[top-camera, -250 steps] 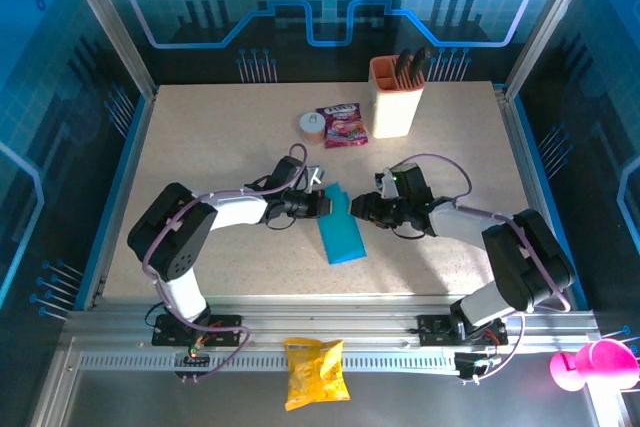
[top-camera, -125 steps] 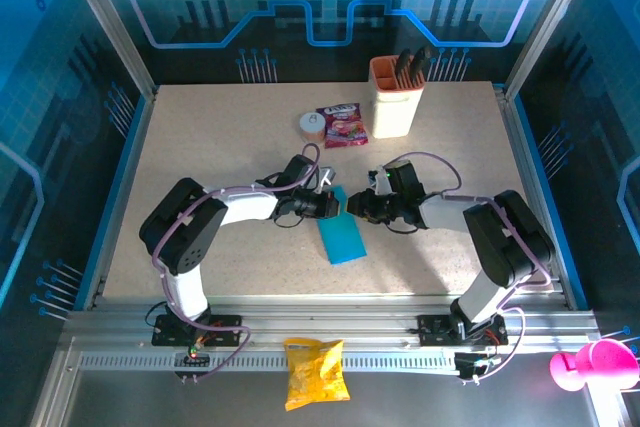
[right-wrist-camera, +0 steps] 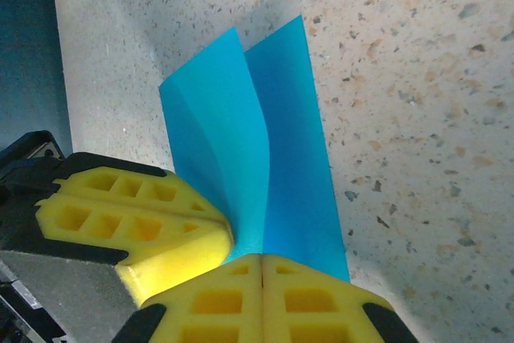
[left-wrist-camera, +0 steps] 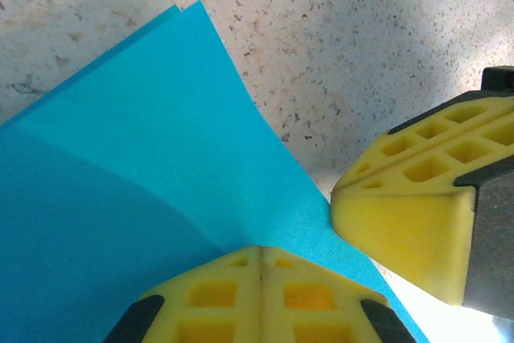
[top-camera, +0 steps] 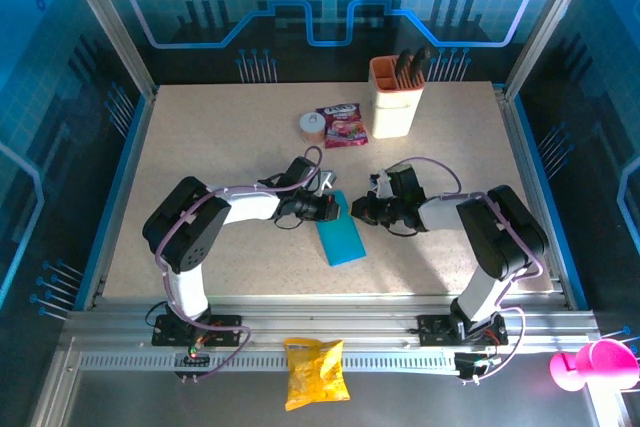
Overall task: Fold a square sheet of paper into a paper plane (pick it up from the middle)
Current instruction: First fold in half a square sheet of paper at the center of the table.
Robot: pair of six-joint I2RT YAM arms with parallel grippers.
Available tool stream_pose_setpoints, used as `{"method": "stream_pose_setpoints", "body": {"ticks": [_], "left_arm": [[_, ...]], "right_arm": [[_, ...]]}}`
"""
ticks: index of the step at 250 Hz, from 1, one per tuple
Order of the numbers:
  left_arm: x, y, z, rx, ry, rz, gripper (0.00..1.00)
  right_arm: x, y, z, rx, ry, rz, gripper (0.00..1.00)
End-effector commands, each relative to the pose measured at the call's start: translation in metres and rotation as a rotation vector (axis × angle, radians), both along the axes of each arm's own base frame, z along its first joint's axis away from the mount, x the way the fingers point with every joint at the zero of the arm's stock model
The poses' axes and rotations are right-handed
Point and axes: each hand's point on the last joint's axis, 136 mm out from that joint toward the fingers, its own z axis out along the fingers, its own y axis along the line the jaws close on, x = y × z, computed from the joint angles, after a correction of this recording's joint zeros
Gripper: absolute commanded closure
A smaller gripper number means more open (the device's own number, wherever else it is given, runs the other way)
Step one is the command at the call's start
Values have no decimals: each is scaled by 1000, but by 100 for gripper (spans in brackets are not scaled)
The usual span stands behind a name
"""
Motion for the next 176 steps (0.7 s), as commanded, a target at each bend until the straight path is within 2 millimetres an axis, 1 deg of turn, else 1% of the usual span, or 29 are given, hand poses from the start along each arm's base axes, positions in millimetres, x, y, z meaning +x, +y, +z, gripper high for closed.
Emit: {"method": "stream_pose_setpoints", "body": {"ticks": [1,17,43,62,73,93,118,137,176], "left_arm": [[-4,-4,-5,7,11,-36,100],[-4,-4,-7,9,13,-34,100],[-3,-4,-7,7,12,-36,100],[-3,-4,-7,8,14,-35,100],[-4,-4,-7,8,16,-35,100],[-4,-4,-7,5,17,-35,100],[-3,-6,1,-10,9,-34,100],[0,-7,12,-29,-6,-29,100],[11,3,28,-77,-21,18,100]], "right_arm": [[-2,-1,-5,26,16,0,92],[-2,0,-6,34,18,-1,91],[-3,1,-7,46,23,-1,92],[-4,1,-9,51,26,-2,95],[-5,0,-11,47,29,-7,100],[-6,-3,-14,41,33,-15,100],[-8,-8,-20,20,43,-32,100],[-11,-14,-28,0,61,-48,100],[-15,-21,-38,-13,80,-66,100]]}}
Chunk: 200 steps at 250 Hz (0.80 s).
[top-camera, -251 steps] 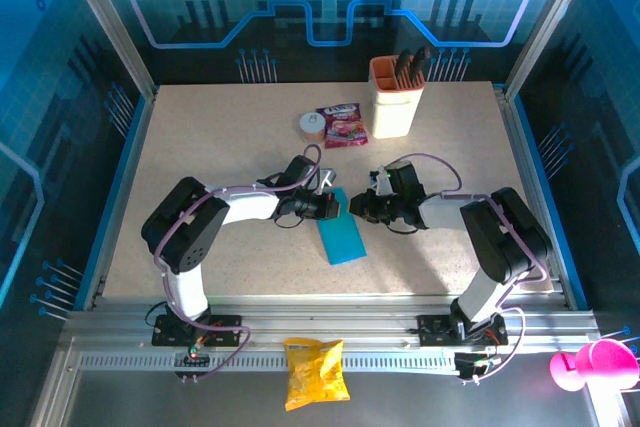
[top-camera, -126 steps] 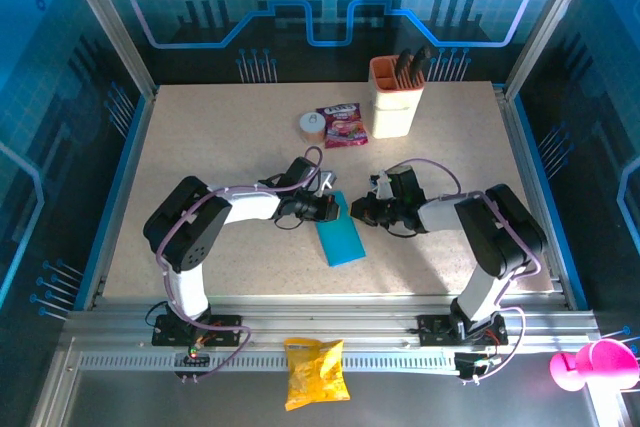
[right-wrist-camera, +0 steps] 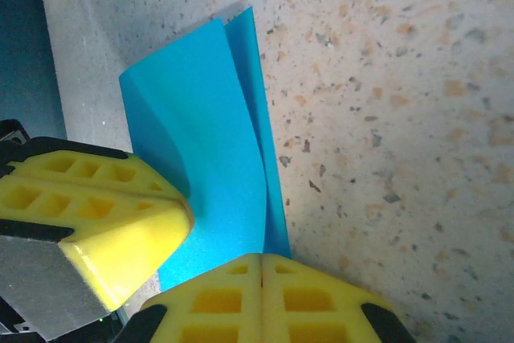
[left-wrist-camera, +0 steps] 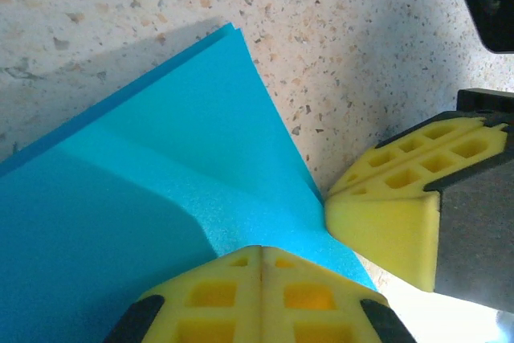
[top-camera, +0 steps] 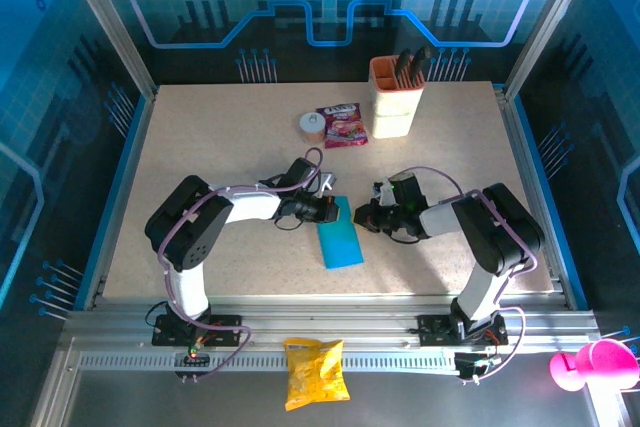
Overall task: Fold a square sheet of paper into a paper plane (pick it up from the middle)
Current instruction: First fold in half a square sheet of paper at the center of the table.
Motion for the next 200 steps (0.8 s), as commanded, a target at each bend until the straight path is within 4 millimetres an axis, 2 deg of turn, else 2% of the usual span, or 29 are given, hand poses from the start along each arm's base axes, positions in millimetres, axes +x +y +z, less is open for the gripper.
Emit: {"method": "stream_pose_setpoints", "body": {"ticks": [1,79,132,200], "left_arm": [[12,2,32,-77,-38,21,100],[27,31,29,-63,-46,96,100],[31,36,25,-58,-49,106,100],[24,40,13,-66,-29,114,100]], "right_arm": [[-3,-13,-18,-30,36,-38,100],[-7,-18,-26,-47,50,-45,100],[-9,-19,-28,-52,54,-48,100],[-10,-20,-32,-57,60,-47,100]]}}
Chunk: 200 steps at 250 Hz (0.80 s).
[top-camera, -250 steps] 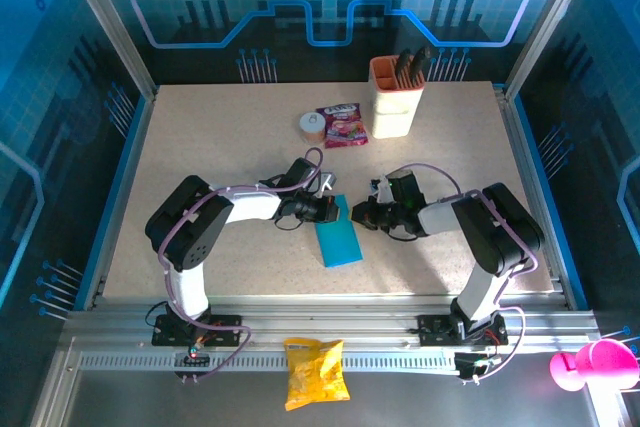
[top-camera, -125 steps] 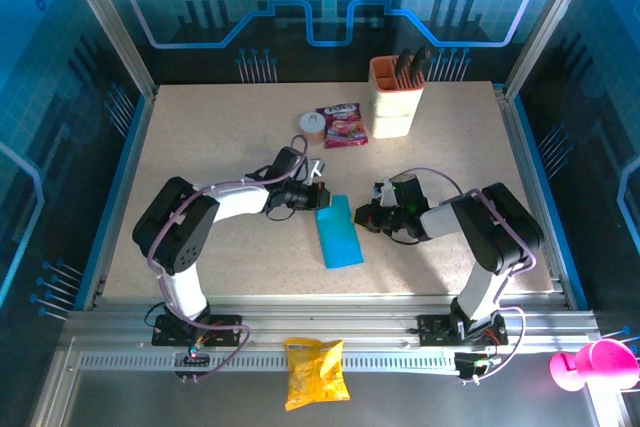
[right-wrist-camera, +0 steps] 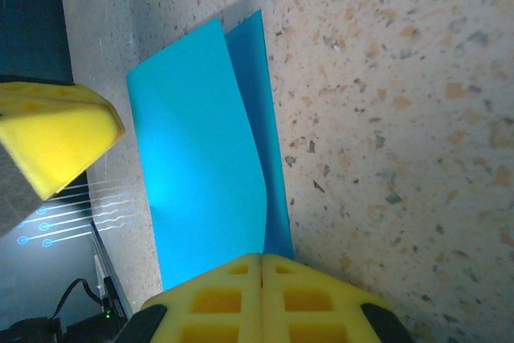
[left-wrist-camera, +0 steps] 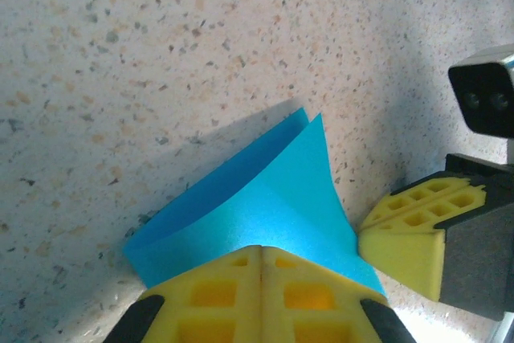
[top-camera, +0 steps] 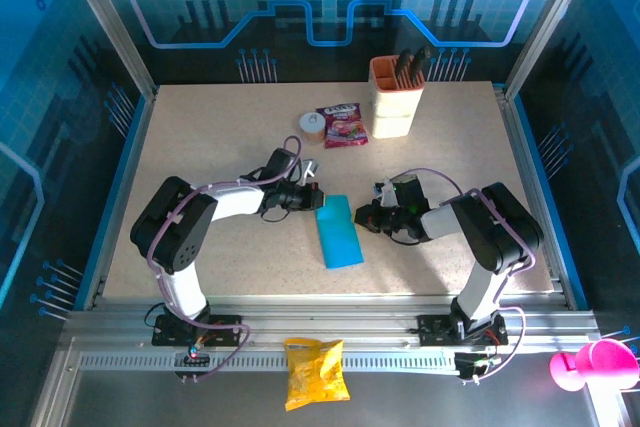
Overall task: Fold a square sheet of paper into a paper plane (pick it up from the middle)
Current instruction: First fold in half a square sheet of paper at the center of the table.
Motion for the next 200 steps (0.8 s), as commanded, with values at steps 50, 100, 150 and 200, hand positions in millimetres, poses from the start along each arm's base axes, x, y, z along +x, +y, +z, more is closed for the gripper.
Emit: {"method": "stream_pose_setpoints", "body": {"ticks": [50,100,150,200], "left_arm": [[-6,1,-11,-39,19,9,100],[-7,0,-16,-38,24,10,100],[-9,0,-22,-31,36,7,100],[-12,-2,-31,-8,49,-2,100]], "right_arm": [[-11,-19,-33,-84,87,-49,100],[-11,-20,-35,-86,89,-49,100],[-12,-19,-36,-81,93,-49,100],[-12,-19,-37,-76,96,-48,100]]}}
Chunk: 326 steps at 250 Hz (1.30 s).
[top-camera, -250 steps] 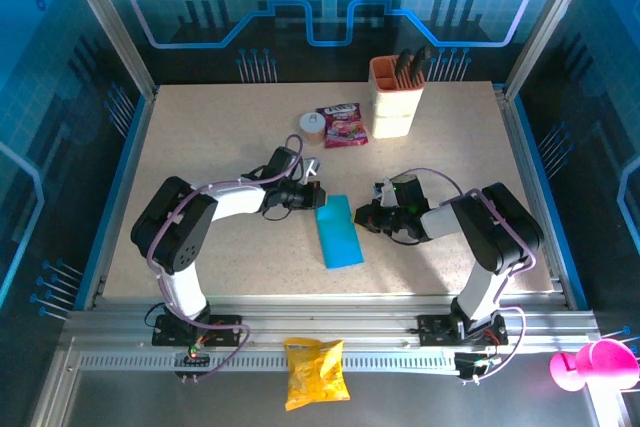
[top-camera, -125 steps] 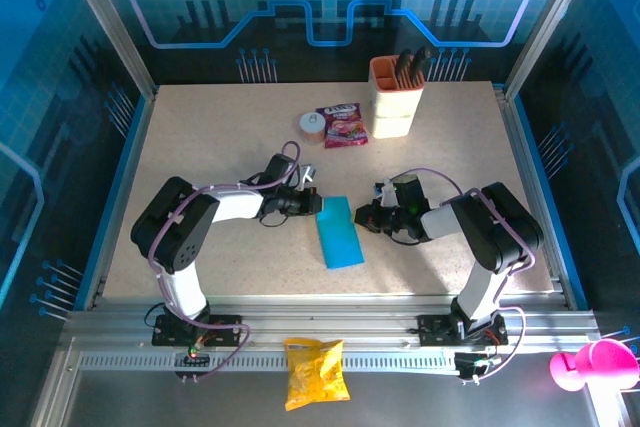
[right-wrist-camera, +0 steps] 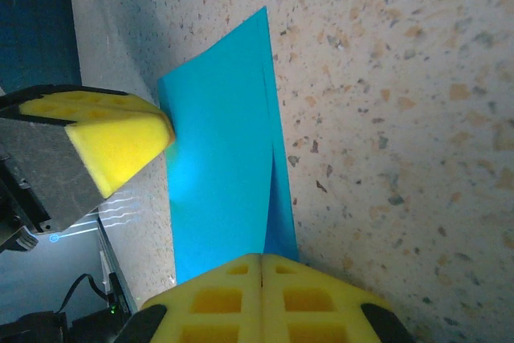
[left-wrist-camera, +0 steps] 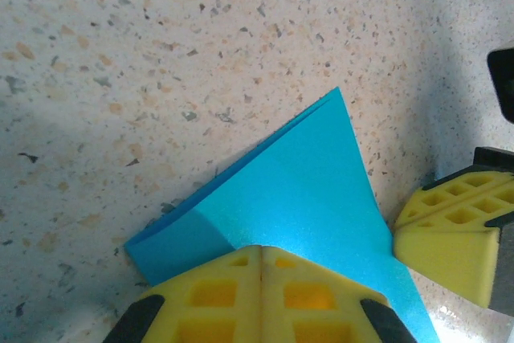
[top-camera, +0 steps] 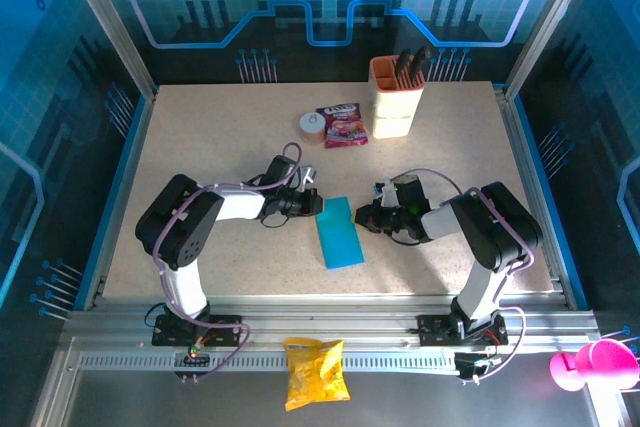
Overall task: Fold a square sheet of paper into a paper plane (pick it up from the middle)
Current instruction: First fold in half a square sheet of paper at the center of the table.
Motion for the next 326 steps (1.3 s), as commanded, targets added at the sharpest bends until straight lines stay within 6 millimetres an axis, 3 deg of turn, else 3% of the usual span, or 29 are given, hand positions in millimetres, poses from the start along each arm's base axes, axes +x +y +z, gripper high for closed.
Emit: {"method": "stream_pose_setpoints", "body": {"ticks": [1,64,78,106,140,183,224,263,326], "left_arm": [[-7,-2,-12,4,29,-12,100],[-15,0,-26,68,43,-25,100],[-17,1,-27,81,44,-30,100],[-19,4,-30,98,46,-41,100],[-22,5,-33,104,47,-47,100],[-23,4,-33,102,47,-52,100],[-23,3,-34,104,47,-56,100],[-23,3,-34,104,47,-58,100],[-23,2,-34,103,50,-60,100]], "right_arm": [[-12,-19,-37,-98,99,-54,100],[-8,-16,-29,-79,89,-41,100],[-3,-17,-18,-63,70,-42,100],[7,-24,13,-56,2,-50,82],[10,-25,52,-106,-88,-14,78],[-3,8,77,-123,-148,101,82],[-15,54,81,-101,-171,195,90],[-27,85,67,-79,-149,251,96],[-42,97,29,-74,-88,252,100]]}}
